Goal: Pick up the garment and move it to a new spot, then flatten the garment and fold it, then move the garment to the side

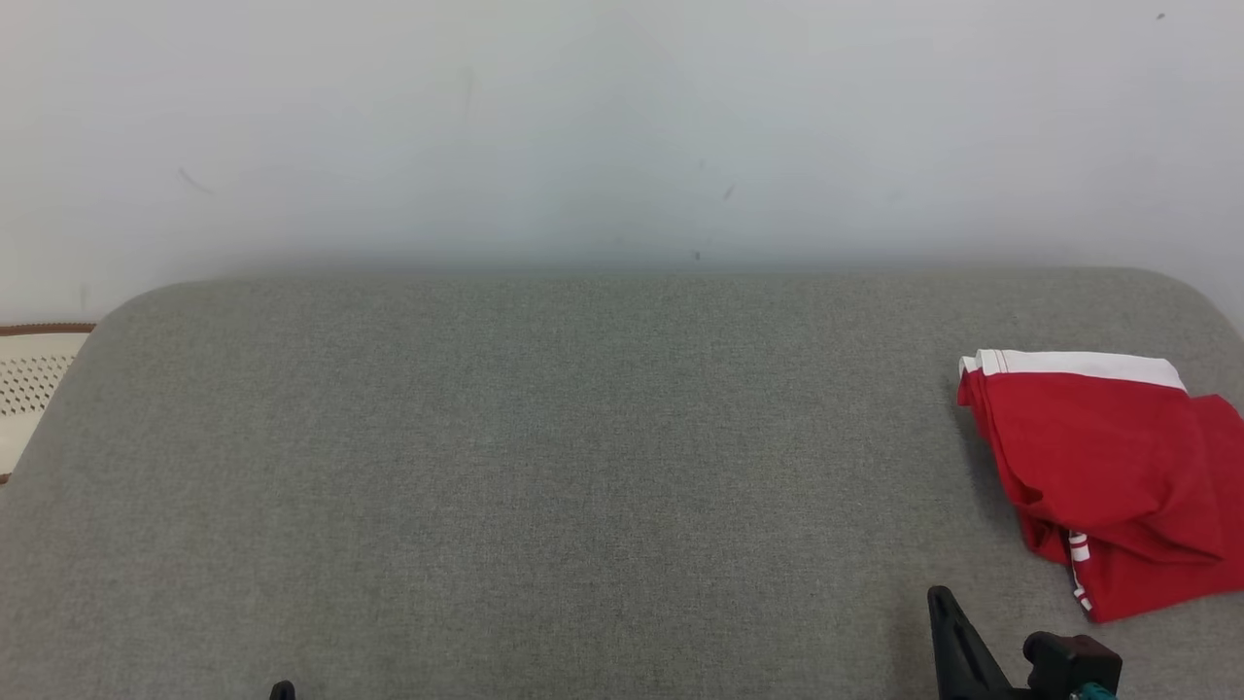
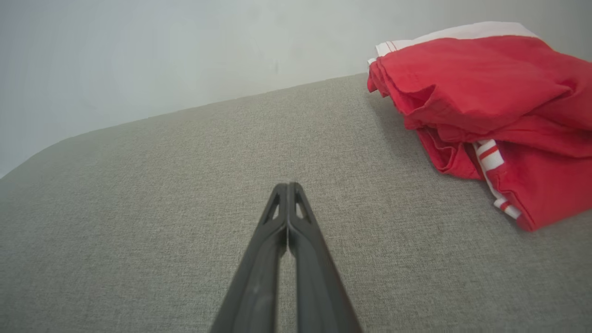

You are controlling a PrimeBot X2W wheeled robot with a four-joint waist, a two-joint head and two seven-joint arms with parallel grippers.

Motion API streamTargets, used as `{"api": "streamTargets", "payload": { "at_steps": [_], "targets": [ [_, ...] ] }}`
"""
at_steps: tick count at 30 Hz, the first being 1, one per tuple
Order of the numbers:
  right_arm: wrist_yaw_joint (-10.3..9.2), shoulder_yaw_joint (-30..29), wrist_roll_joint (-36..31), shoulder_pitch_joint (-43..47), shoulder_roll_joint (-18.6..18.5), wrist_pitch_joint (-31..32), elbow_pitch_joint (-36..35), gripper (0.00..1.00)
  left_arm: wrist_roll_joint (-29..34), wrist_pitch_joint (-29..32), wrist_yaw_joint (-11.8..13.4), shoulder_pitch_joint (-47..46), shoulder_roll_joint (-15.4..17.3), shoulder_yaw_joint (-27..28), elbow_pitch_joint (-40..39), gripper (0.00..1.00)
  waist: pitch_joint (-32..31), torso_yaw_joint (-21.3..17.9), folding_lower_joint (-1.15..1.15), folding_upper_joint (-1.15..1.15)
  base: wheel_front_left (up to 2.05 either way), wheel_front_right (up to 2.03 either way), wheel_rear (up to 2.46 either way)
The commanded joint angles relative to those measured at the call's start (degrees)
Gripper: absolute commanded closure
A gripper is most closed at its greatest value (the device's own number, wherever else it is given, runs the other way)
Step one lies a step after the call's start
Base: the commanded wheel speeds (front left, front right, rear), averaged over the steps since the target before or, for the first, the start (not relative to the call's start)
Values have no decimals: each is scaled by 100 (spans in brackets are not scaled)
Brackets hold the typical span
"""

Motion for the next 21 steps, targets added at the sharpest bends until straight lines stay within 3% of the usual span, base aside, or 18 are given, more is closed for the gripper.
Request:
{"api": "streamTargets", "payload": {
  "at_steps": [1,21],
  "targets": [
    [0,-78,373,-144,1,69,-125,100,-363,62,-31,-134,27,30,-99,100,5,3,0,0,0,0,0],
    [1,-454,2328,-218,29,549,-262,100,-2199,473,-216,-264,34,52,-144,100,51,27,0,0,0,0,0]
  ]
}}
